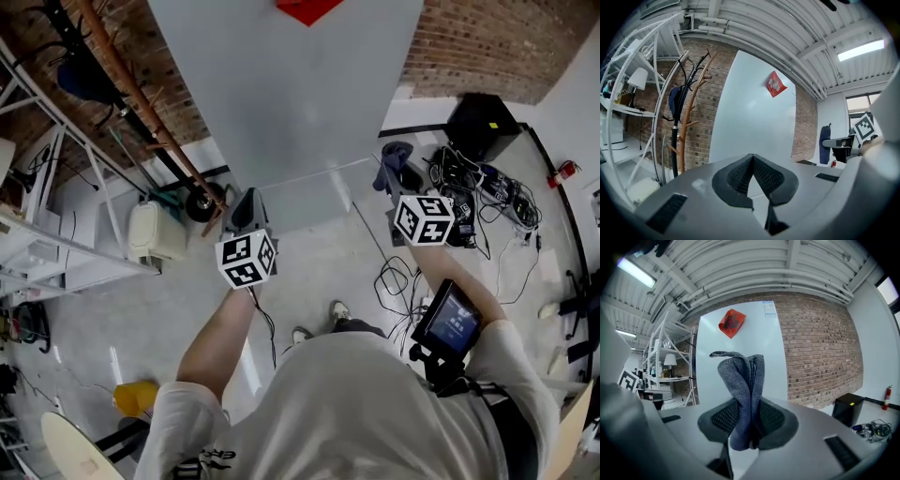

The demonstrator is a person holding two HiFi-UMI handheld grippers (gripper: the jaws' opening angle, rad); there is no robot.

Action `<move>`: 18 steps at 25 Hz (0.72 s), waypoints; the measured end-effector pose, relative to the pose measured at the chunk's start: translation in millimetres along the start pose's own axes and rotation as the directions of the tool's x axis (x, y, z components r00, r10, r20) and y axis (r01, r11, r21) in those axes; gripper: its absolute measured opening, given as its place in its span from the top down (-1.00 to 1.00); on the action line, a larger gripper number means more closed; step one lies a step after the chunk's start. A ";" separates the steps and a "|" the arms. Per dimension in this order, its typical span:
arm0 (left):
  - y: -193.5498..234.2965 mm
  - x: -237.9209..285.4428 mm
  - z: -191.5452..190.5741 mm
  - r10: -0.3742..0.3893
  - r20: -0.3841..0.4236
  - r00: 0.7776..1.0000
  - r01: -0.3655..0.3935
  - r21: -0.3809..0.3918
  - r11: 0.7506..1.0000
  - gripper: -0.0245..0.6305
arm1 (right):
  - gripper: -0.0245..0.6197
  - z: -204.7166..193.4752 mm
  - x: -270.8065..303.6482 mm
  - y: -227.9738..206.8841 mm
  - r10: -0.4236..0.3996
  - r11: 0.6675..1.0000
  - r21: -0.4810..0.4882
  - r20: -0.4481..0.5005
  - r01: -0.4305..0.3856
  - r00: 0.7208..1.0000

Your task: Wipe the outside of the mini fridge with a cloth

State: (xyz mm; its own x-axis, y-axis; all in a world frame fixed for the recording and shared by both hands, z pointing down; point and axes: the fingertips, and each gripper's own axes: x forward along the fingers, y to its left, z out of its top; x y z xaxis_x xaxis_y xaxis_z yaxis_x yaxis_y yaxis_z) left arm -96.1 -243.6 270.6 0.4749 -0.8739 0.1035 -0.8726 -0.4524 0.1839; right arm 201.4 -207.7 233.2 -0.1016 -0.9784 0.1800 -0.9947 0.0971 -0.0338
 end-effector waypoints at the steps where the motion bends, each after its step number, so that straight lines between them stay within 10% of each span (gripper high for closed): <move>1: 0.6 -6.7 -3.7 -0.002 -0.003 1.000 0.002 -0.007 1.000 0.93 | 0.60 0.5 -8.3 7.5 0.005 1.000 0.006 0.004 -0.005 1.000; 18: -66.5 -88.7 -27.6 0.050 0.030 0.998 -0.050 -0.007 0.999 0.93 | 0.60 -20.2 -97.4 40.5 0.193 0.978 0.079 0.013 -0.193 0.981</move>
State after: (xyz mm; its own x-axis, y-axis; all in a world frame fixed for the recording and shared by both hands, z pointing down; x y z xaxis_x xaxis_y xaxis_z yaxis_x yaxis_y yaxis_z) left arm -77.0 -131.1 276.1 0.4267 -0.9005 0.0836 -0.8945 -0.4066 0.1857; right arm 170.7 -104.8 234.1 -0.2914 -0.9436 0.1571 -0.9519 0.2698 -0.1451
